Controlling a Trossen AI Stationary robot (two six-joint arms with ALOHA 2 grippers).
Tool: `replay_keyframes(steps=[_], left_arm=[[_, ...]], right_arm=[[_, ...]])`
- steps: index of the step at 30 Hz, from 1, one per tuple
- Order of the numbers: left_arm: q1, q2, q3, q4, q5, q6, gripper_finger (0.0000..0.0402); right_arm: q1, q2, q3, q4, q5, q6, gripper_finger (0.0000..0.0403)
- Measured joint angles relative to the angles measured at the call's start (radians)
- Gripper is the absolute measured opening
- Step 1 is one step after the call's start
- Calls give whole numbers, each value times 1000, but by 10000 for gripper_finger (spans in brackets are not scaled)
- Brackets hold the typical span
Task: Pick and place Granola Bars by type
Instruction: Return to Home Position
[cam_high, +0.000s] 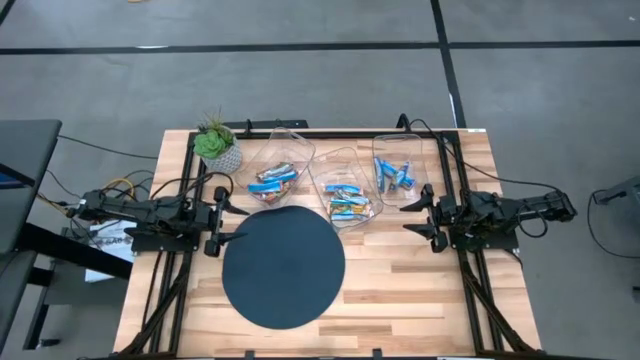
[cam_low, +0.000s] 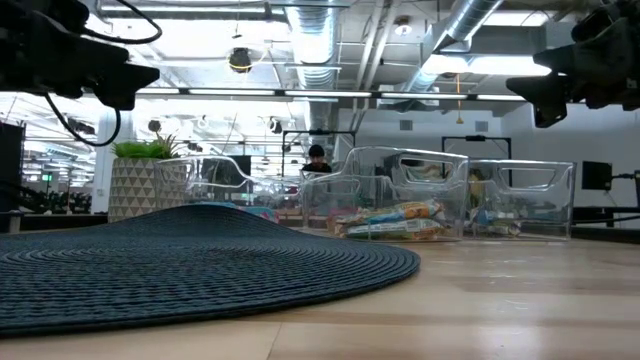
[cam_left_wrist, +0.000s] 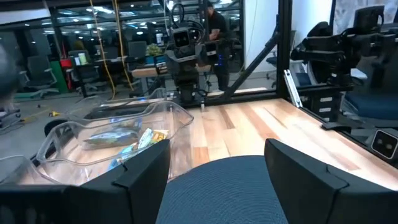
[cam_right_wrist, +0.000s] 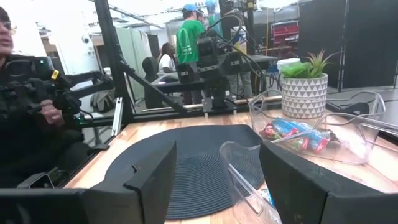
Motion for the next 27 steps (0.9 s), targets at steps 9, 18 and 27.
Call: replay_keyframes(steps=[9, 18, 27], left_arm=[[0, 3, 0, -3, 6, -7, 254], [0, 3, 0, -5, 6, -2, 254], [0, 3, 0, -6, 6, -7, 254]], right_arm=[[0, 0, 0, 0, 0, 0, 224], [0, 0, 0, 0, 0, 0, 224], [0, 0, 0, 0, -1, 0, 224]])
